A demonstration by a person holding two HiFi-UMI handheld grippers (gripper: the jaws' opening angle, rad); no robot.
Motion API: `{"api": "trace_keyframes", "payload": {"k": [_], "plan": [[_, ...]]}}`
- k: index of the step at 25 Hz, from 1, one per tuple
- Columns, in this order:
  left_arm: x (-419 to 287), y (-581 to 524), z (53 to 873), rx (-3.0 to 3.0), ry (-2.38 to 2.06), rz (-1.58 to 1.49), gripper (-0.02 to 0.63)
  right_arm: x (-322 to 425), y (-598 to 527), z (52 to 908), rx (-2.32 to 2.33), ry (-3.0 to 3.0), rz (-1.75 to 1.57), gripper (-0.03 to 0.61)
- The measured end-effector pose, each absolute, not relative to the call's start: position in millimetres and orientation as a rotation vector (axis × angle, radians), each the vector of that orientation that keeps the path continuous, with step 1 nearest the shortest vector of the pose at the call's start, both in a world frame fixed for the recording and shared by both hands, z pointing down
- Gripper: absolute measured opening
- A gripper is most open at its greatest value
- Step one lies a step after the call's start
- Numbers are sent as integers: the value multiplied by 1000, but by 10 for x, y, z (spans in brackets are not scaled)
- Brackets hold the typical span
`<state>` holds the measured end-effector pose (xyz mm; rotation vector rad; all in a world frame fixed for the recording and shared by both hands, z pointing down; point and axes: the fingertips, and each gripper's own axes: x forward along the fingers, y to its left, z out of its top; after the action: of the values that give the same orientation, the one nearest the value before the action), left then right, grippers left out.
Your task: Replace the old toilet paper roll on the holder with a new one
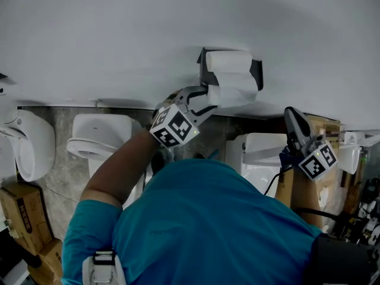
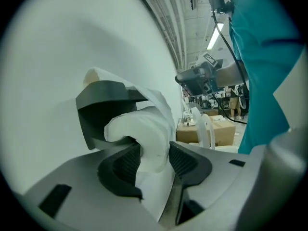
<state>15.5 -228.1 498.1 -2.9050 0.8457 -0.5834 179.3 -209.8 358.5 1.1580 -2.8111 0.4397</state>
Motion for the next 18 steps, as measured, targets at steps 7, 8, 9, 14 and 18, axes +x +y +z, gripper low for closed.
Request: {"api": "trace_keyframes", "payload": {"k": [7,8,9,14,18], "plan": [[183,-2325,4997,-2942,881,-617,182,1808,-2119,3624,1172,-2793,451,2],[179,-2339,5003,-2939,882,-624,174,1800,-2125,3628,1173,-2792,451,2],[180,-2350,5007,-2935,882,-629,168,1795,-2128,3629,1173,-2792,451,2],[200,-2350,4993,-2962,844,-604,153,1835,-2113,3631,1181,-2786,449,2],[218,-2334,4976,-2960,793,-597,152,1876,-2099,3627,1189,-2780,452,2]]}}
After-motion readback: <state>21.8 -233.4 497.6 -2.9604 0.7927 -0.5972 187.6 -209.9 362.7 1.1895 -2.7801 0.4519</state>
